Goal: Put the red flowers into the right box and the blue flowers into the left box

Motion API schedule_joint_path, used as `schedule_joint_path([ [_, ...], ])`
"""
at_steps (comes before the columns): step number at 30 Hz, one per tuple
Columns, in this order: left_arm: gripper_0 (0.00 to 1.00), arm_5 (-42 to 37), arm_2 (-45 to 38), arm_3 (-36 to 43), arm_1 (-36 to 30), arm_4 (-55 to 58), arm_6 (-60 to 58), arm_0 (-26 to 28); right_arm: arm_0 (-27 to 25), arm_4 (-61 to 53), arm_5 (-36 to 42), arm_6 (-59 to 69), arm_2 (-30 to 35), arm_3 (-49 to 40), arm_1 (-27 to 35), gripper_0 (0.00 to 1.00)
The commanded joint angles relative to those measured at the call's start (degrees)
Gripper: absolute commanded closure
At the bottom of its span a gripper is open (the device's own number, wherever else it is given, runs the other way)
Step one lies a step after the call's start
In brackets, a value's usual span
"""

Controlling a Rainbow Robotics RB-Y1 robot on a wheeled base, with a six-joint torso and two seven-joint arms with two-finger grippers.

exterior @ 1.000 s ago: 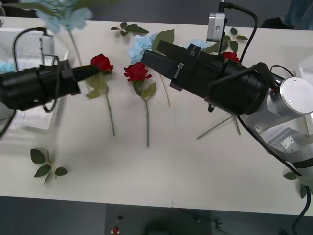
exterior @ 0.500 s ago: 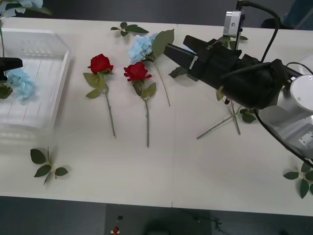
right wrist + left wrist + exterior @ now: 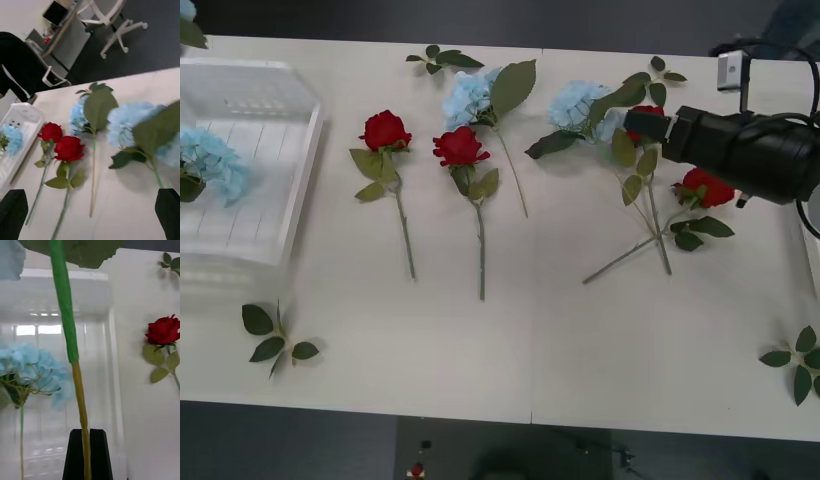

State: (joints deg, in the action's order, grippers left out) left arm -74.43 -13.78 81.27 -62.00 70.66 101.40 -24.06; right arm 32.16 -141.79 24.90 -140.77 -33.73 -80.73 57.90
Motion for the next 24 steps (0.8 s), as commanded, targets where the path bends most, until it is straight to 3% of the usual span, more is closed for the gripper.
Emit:
schedule_joint_path([
  [1,1.0,-1.77,-4.07,0.73,-1.64,-5.1,1.08,0.77,2.82,-7.71,-0.03,6.03,-3.44,3.65,3.45,0.0],
  [3,0.97,-1.77,-5.3,0.73,-1.64,-6.85,1.87,1.39,3.79,-9.12,-0.03,10.95,-5.38,5.85,5.03,0.0],
  [5,0.61,-1.68,-5.91,0.73,-1.55,-7.91,3.37,1.65,4.14,-9.12,0.06,15.26,-5.82,6.9,5.82,0.0],
  [6,0.33,-1.5,-6.0,0.73,-1.55,-8.17,3.8,1.74,4.49,-8.77,0.32,19.74,-5.82,7.87,6.17,0.0],
  [7,0.2,-1.24,-6.09,0.73,-1.55,-8.35,3.89,1.74,4.93,-7.36,0.94,23.78,-5.82,8.75,6.43,0.0],
  [15,0.16,-2.65,-5.3,0.73,-1.37,-4.39,7.67,1.21,10.73,1.69,13.59,42.68,-4.41,19.03,6.52,0.0],
  [20,0.16,-5.72,1.12,0.73,0.39,3.08,7.5,-3.27,11.44,8.37,21.5,50.94,-2.74,23.07,6.52,0.0],
  [24,0.16,-5.63,7.27,0.73,2.14,2.55,2.49,-7.58,11.44,16.37,27.83,57.27,-2.65,23.51,6.61,0.0],
])
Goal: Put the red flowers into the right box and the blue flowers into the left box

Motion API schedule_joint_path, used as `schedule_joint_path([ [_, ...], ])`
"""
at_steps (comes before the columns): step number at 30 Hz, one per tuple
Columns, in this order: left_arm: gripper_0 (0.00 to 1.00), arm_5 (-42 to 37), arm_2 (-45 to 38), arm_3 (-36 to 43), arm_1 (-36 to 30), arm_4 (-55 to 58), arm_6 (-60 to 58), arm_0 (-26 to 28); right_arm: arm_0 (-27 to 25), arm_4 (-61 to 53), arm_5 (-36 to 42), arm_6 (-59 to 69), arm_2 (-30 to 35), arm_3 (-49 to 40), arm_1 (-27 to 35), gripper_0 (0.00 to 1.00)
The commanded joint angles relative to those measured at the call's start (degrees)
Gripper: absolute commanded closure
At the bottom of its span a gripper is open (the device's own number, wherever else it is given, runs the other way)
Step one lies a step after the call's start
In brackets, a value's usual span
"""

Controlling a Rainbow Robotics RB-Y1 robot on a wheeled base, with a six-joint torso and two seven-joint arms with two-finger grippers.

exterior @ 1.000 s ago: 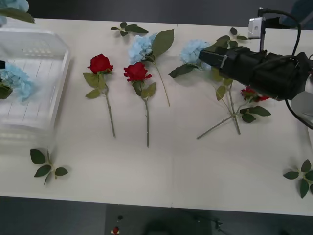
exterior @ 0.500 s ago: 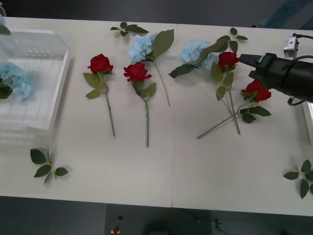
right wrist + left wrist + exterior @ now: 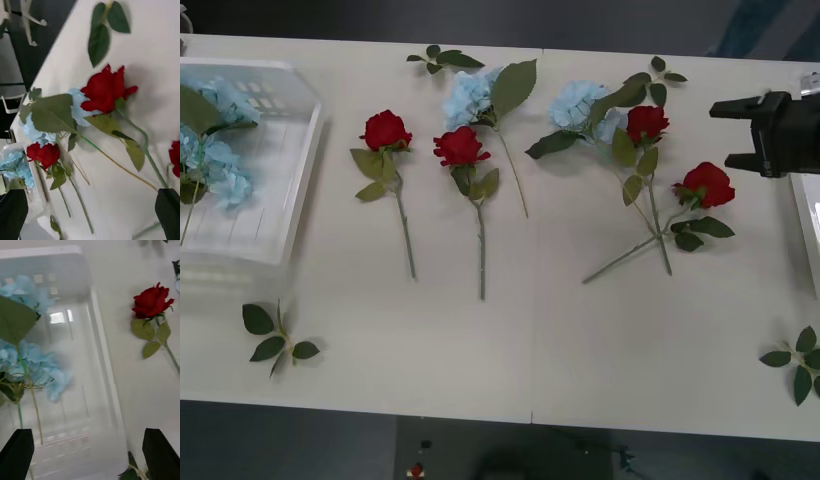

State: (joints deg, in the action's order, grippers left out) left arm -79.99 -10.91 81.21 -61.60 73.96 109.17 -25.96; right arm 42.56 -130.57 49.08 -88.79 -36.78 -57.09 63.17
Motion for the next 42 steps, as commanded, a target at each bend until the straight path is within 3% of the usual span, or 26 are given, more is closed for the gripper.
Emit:
schedule_joint_path([
  [1,0.16,-0.07,6.16,0.8,2.62,-1.98,-6.86,-6.91,1.03,7.7,5.59,6.7,0.39,-0.13,1.34,0.0],
  [9,0.16,-0.25,15.92,0.8,13.17,-16.04,-20.31,-14.73,1.03,21.14,14.29,16.98,0.39,-0.13,0.81,0.0],
  [18,0.16,0.01,23.03,0.8,25.56,-37.4,-36.04,-17.9,1.03,31.34,5.77,27.88,0.39,0.05,-4.2,0.0],
  [24,0.16,1.16,27.78,0.71,32.68,-53.39,-44.13,-17.98,1.21,37.76,4.1,32.8,0.39,0.05,-7.62,0.0],
  [33,0.17,3.88,39.47,0.71,36.11,-65.61,-58.37,-17.98,1.56,42.33,1.28,36.4,0.39,0.05,-11.32,0.0],
  [42,0.18,8.1,41.93,-5.88,37.08,-64.03,-61.44,-17.81,2.7,48.65,-0.04,37.63,0.39,2.69,-14.57,0.0],
])
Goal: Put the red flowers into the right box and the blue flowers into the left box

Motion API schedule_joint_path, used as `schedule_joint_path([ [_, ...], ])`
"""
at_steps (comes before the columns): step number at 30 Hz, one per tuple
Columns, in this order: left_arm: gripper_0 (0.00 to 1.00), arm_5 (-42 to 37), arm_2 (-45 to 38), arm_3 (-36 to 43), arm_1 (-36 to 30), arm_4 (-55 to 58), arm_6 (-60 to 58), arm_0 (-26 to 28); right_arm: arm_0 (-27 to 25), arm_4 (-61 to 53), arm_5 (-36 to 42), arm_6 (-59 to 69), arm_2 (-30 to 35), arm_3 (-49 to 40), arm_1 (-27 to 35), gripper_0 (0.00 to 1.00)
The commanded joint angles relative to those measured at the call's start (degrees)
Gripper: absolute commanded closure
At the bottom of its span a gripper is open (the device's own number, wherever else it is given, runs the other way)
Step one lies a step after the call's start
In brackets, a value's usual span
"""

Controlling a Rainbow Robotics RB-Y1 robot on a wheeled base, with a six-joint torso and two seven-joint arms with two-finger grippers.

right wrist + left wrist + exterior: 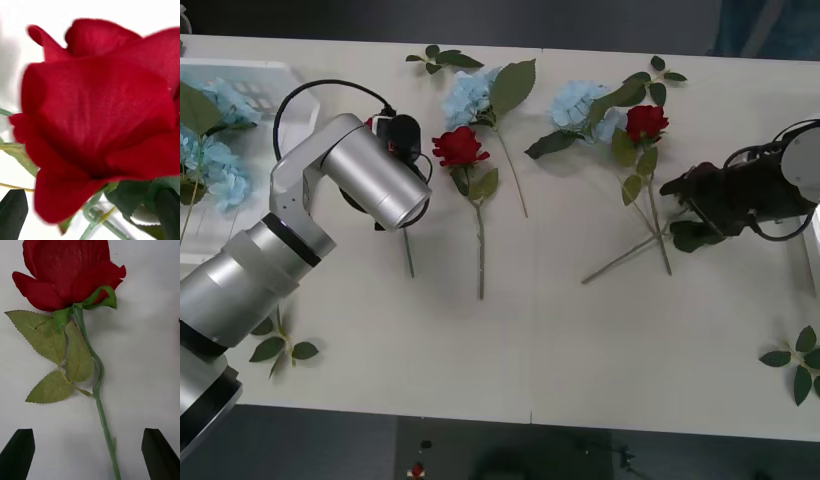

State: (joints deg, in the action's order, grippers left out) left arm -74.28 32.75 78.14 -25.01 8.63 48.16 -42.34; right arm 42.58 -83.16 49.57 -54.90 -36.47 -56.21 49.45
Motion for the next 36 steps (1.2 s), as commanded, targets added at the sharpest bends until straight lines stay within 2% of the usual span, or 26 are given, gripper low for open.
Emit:
schedule_joint_path([
  [1,0.19,3.27,-1.73,-3.87,0.84,1.92,-0.35,-1.43,2.86,1.25,-0.61,3.75,0.08,2.51,-1.19,0.0],
  [3,0.21,4.32,-1.64,-5.54,1.28,2.62,-0.35,-1.43,3.04,1.43,-1.14,3.75,0.08,3.39,-1.9,0.0],
  [5,0.28,4.76,-1.64,-6.6,1.55,3.15,-0.35,-1.43,3.21,1.87,-1.41,3.75,0.08,3.83,-2.42,0.0],
  [6,0.32,4.76,-1.73,-6.77,1.72,3.33,-0.35,-1.43,3.21,2.22,-1.67,3.75,0.08,4.01,-2.69,0.04],
  [7,0.36,4.76,-1.73,-6.77,1.72,3.68,-0.35,-1.43,3.21,3.18,-1.85,3.75,-0.01,4.09,-2.95,0.26],
  [8,0.37,4.67,-1.73,-6.77,1.72,3.94,-0.35,-1.43,3.3,3.62,-1.85,3.75,0.08,4.09,-3.04,0.38],
  [9,0.37,4.67,-1.73,-6.86,1.72,4.38,-0.26,-1.43,3.39,4.15,-1.85,3.75,0.08,4.01,-3.22,0.67],
  [10,0.37,4.67,-1.64,-6.77,1.72,4.73,-0.17,-1.43,3.48,4.24,-1.76,3.84,0.08,4.09,-3.22,0.87],
  [14,0.42,4.58,-1.64,-6.86,1.81,5.87,0.01,-1.35,3.56,4.24,-1.85,3.75,0.08,4.09,-3.3,0.87],
  [15,0.43,4.5,-1.64,-7.39,1.81,7.11,0.27,-1.35,3.65,4.24,-1.76,3.75,0.08,4.01,-3.39,1.0],
  [25,0.43,4.06,-1.64,-8.27,1.81,8.42,1.5,-0.64,3.83,4.24,-1.85,3.4,-0.01,4.09,-3.39,1.0],
  [26,0.46,4.06,-1.55,-8.27,1.81,8.42,1.59,-0.47,3.83,4.24,-1.85,3.4,-0.01,4.09,-3.39,1.0],
  [28,0.58,4.06,-1.55,-8.35,1.81,8.42,1.76,-0.29,3.91,4.24,-1.85,3.31,-0.01,4.09,-3.3,1.0],
  [31,0.85,4.15,-1.64,-8.27,1.81,8.34,2.03,-0.03,4.35,4.24,-1.76,2.87,0.08,4.01,-2.78,1.0],
  [32,0.91,4.15,-1.64,-8.35,1.81,8.42,2.03,0.15,4.44,4.24,-1.76,2.61,0.08,3.74,-2.34,1.0],
  [33,0.95,4.15,-1.55,-8.27,1.81,8.42,2.12,0.24,4.62,4.33,-1.76,2.26,0.08,3.21,-1.46,1.0],
  [36,0.96,4.85,-1.64,-8.27,1.81,8.25,2.2,0.94,4.79,4.68,-1.67,-0.91,1.05,1.28,1.09,1.0],
])
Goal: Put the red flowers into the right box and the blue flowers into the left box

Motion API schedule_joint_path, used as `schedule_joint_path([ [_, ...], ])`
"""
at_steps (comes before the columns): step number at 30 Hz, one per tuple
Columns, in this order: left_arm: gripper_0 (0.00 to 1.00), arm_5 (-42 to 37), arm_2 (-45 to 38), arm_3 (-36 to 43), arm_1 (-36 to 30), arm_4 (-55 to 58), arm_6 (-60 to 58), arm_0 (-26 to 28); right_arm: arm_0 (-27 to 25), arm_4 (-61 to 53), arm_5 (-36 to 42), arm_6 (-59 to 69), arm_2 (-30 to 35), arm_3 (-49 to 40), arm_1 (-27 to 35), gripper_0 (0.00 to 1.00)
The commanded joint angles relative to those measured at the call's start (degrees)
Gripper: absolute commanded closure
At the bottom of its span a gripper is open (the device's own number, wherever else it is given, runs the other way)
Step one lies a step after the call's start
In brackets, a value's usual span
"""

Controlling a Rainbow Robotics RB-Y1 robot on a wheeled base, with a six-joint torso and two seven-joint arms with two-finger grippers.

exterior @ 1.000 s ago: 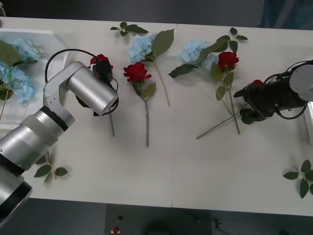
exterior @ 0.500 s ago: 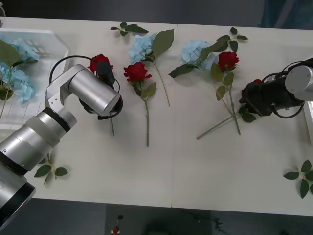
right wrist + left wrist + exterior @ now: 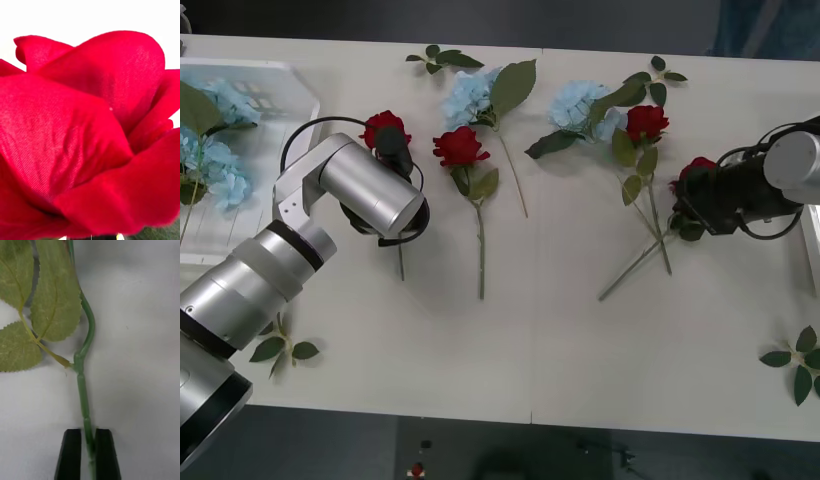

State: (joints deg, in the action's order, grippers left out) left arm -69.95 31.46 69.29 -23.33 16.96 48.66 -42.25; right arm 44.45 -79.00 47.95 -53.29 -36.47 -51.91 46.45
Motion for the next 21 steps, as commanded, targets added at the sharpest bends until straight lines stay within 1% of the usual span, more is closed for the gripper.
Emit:
schedule_joint_path([
  [1,0.96,1.22,-0.26,0.58,0.13,-0.53,1.88,1.3,2.93,0.52,0.48,-4.54,2.11,-3.72,5.41,1.0],
  [2,0.96,1.66,-0.35,0.58,0.13,-0.88,1.96,1.73,2.93,0.61,1.0,-6.3,2.99,-3.99,6.37,1.0],
  [3,0.99,2.63,-0.26,0.58,0.13,-1.32,2.14,2.26,2.93,0.52,1.71,-8.76,4.22,-4.34,7.6,1.0],
  [5,1.0,4.21,-0.35,0.58,0.04,-2.2,2.32,3.32,2.93,0.52,2.41,-13.24,5.89,-4.78,9.54,1.0],
  [10,1.0,8.26,-0.35,1.81,-1.01,-4.31,3.28,6.74,2.93,1.22,2.41,-24.67,7.73,-5.13,14.46,1.0],
  [13,1.0,8.87,-0.35,5.59,-2.86,-4.4,3.9,9.64,2.93,3.68,2.23,-30.56,7.91,-5.13,17.89,1.0],
  [15,1.0,8.87,-0.35,9.72,-4.88,-4.4,4.25,12.28,2.84,6.06,1.71,-33.11,7.91,-5.04,19.91,1.0],
  [21,1.0,8.78,-0.35,20.71,-11.38,-2.2,5.39,19.14,2.75,11.77,-0.05,-35.31,7.82,-2.14,23.07,1.0],
])
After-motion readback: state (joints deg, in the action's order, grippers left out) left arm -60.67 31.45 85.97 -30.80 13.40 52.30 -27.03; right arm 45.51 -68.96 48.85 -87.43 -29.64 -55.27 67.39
